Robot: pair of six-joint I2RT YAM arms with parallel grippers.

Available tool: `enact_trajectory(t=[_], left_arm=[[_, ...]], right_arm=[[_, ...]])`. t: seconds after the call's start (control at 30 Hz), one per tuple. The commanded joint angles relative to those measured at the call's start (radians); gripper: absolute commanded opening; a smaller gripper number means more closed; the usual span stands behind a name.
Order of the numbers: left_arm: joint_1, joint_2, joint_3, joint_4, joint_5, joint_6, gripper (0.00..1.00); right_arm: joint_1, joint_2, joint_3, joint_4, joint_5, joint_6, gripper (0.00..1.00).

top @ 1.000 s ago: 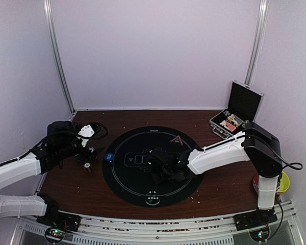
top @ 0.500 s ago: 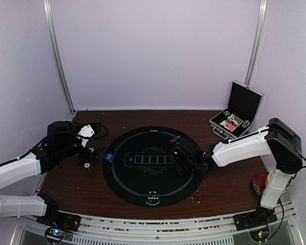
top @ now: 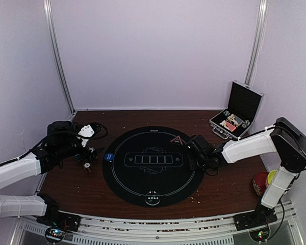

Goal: Distribute texas hold em gaming equipment
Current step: Place the big blind button on the poker table mat, then pick up the pile of poker chips from the pile of poker chips.

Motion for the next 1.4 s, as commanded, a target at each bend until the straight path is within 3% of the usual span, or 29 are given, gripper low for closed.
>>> enact_trajectory(t=[0.0,0.67,0.8,1.07,1.37], left_arm=[[0.008,0.004,-0.009,0.048,0.001,-0.006,0.98],[0.007,0.005,-0.009,0.049,0.006,-0.005,0.98],[0.007,0.005,-0.008,0.049,0.005,-0.007,0.98],[0.008,-0.026,0.022,0.018,-0.059,-0.009,0.98],[0.022,-0.085,0.130,-0.115,-0.224,0.048,0.98]], right_arm=[[-0.032,0.002,-0.016,0.040,0.037,0.018,0.52],[-0.076,0.055,-0.010,0.035,0.056,0.025,0.55],[-0.076,0.053,-0.005,0.025,0.064,0.023,0.65],[-0.056,-0.014,0.003,-0.009,0.095,-0.003,1.00],[0.002,-0.104,0.039,-0.088,0.150,0.018,1.00]])
